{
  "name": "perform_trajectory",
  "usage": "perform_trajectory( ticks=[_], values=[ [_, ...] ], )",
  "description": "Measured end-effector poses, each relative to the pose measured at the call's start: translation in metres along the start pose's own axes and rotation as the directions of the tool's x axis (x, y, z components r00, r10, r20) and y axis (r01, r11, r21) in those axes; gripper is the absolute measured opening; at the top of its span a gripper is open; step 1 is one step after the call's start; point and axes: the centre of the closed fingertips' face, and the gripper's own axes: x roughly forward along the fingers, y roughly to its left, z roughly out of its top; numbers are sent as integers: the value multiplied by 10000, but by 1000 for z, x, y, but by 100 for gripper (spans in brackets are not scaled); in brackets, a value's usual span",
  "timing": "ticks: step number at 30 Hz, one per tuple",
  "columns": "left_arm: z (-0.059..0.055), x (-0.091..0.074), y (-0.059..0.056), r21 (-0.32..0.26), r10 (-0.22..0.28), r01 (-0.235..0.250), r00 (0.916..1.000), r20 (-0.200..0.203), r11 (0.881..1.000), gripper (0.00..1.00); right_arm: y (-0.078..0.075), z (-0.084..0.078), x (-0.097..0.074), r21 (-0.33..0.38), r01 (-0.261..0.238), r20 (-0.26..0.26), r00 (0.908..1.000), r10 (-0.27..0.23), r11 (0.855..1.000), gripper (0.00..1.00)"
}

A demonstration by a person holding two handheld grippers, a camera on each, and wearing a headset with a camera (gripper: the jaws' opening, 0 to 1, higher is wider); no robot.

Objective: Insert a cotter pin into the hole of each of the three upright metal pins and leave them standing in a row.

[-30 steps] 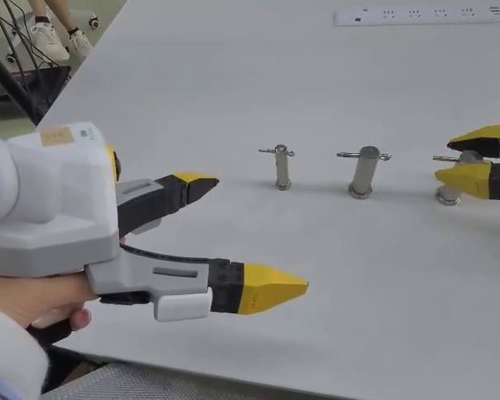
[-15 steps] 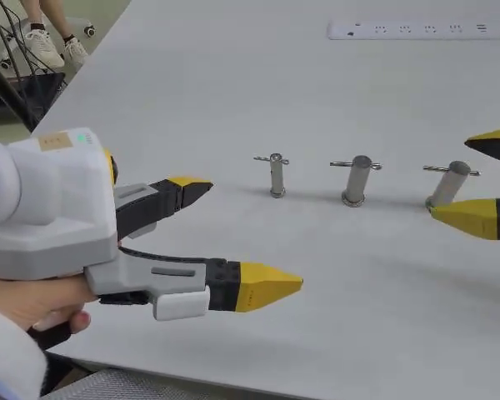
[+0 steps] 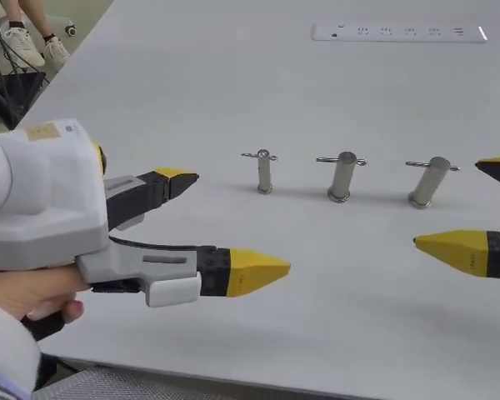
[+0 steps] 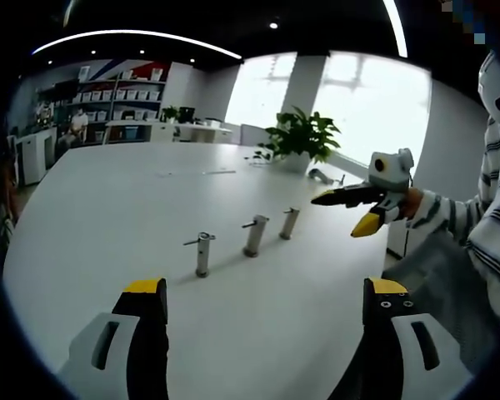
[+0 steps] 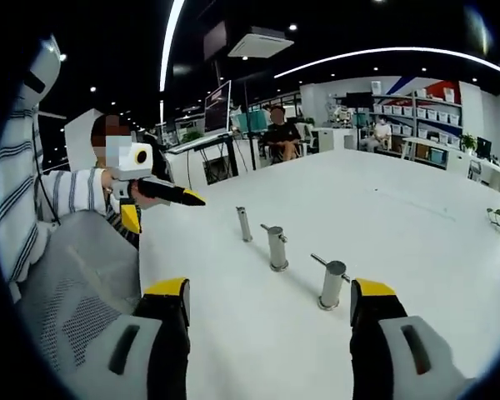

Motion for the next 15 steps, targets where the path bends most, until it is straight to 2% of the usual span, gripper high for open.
perform_trajectory(
  ticks=[2, 4, 6, 9, 12, 15],
  values=[
    [0, -1, 1, 20, 36, -36, 10000, 6, 10000, 97, 1, -5, -2, 291, 184, -185, 9997, -178, 9994, 78],
    [-1, 0, 1, -14, 74, -74, 10000, -20, 10000, 96, 1, -20, -5, 649, 456, -920, 9950, -395, 9969, 78],
    [-2, 0, 4, -84, 229, -229, 9997, 0, 9997, 95, 0, -26, -6, 732, 636, -988, 9935, -562, 9953, 78],
    [-5, 1, 5, -58, 313, -313, 9995, -55, 9995, 94, 2, -29, -11, 1243, 876, -926, 9928, -764, 9884, 80],
    [-8, 1, 5, -54, 345, -345, 9994, -39, 9994, 95, 6, -28, -17, 1294, 994, -897, 9921, -881, 9866, 82],
    [-9, 2, 5, -292, 367, -366, 9993, 38, 9989, 98, 9, -31, -25, 1323, 1124, -1124, 9888, -978, 9848, 85]
  ],
)
